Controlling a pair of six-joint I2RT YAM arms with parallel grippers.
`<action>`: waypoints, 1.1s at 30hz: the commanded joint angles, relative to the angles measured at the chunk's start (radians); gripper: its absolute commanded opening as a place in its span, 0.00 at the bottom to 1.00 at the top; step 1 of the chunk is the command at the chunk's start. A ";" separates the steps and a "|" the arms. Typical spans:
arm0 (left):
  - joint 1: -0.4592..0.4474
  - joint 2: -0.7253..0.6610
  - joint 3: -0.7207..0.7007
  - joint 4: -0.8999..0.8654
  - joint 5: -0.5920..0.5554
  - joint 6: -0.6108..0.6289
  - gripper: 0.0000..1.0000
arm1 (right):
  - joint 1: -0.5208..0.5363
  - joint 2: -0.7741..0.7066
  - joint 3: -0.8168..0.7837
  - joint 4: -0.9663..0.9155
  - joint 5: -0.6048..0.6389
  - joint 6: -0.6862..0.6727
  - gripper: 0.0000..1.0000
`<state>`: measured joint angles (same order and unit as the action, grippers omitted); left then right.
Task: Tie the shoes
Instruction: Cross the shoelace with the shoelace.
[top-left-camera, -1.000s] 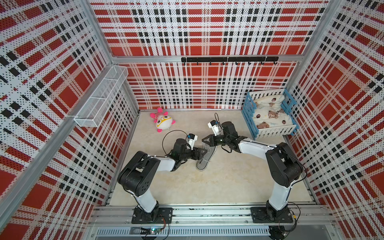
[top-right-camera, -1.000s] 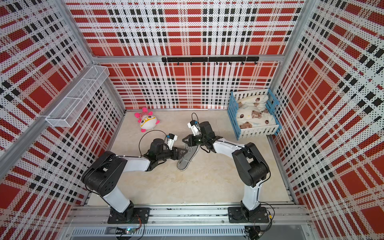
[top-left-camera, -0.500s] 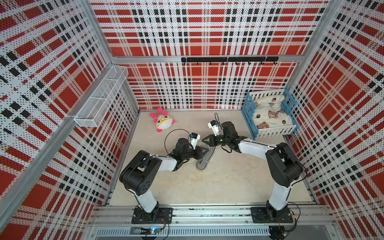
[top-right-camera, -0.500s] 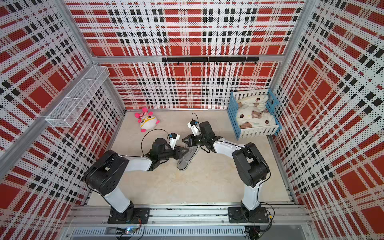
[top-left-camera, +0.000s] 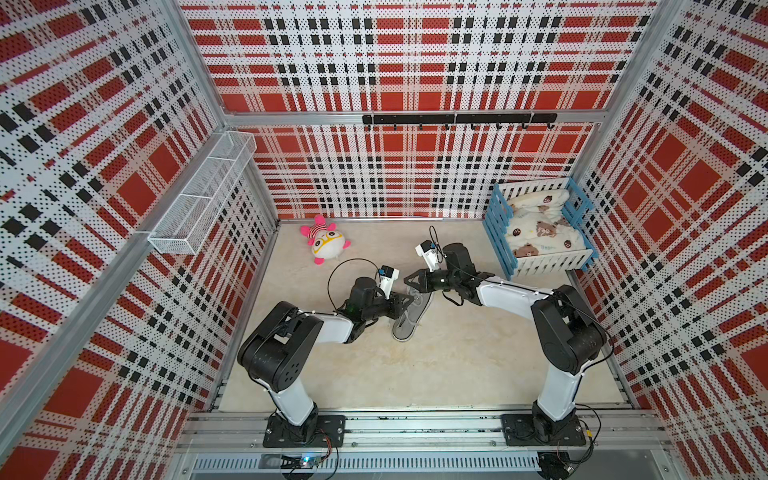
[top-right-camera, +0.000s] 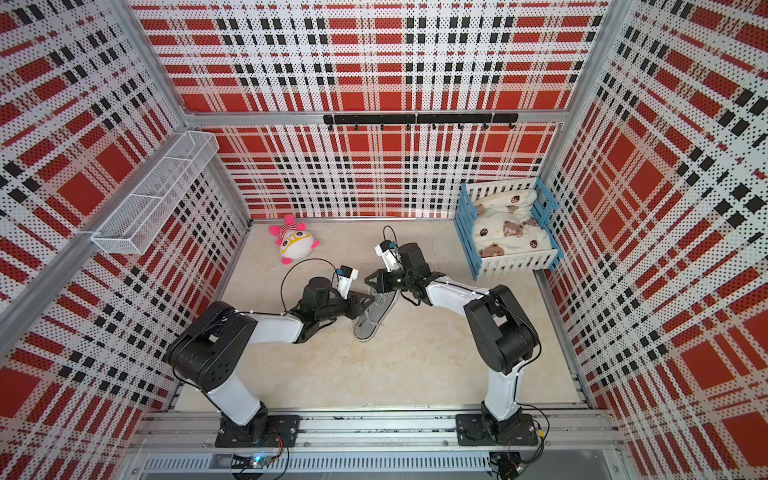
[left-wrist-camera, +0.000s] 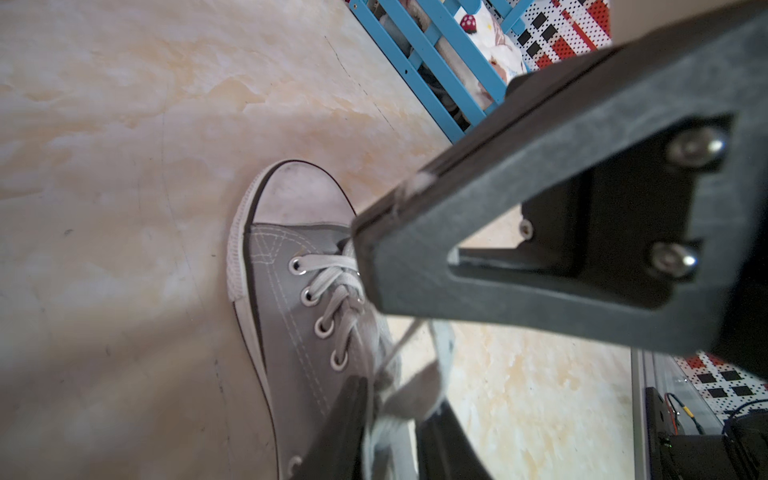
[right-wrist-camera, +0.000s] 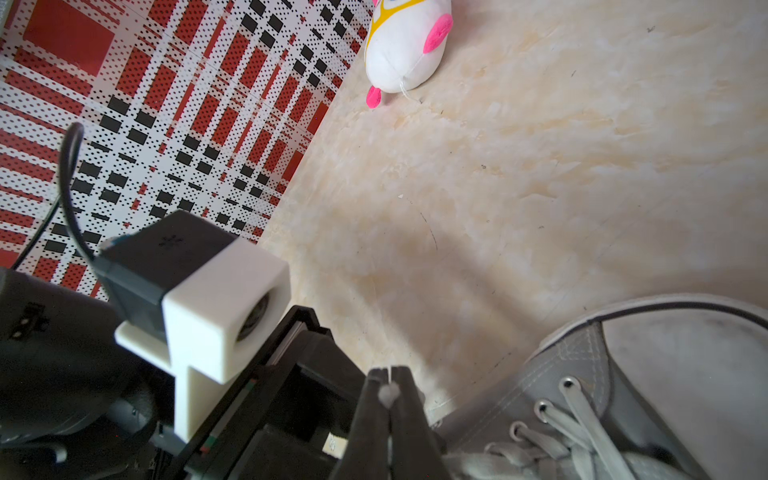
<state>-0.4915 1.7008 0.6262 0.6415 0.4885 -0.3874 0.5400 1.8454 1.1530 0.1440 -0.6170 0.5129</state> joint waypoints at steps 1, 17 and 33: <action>0.004 -0.043 -0.026 0.027 0.002 0.013 0.25 | -0.003 -0.020 0.033 0.005 -0.007 -0.016 0.00; 0.038 -0.107 -0.101 0.028 -0.016 -0.017 0.17 | -0.004 -0.012 0.043 -0.001 -0.011 -0.017 0.00; 0.027 -0.135 -0.112 0.029 0.015 -0.003 0.18 | -0.002 -0.006 0.043 0.003 -0.014 -0.016 0.00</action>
<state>-0.4580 1.5772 0.5148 0.6521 0.4835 -0.4080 0.5400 1.8454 1.1660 0.1242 -0.6178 0.5102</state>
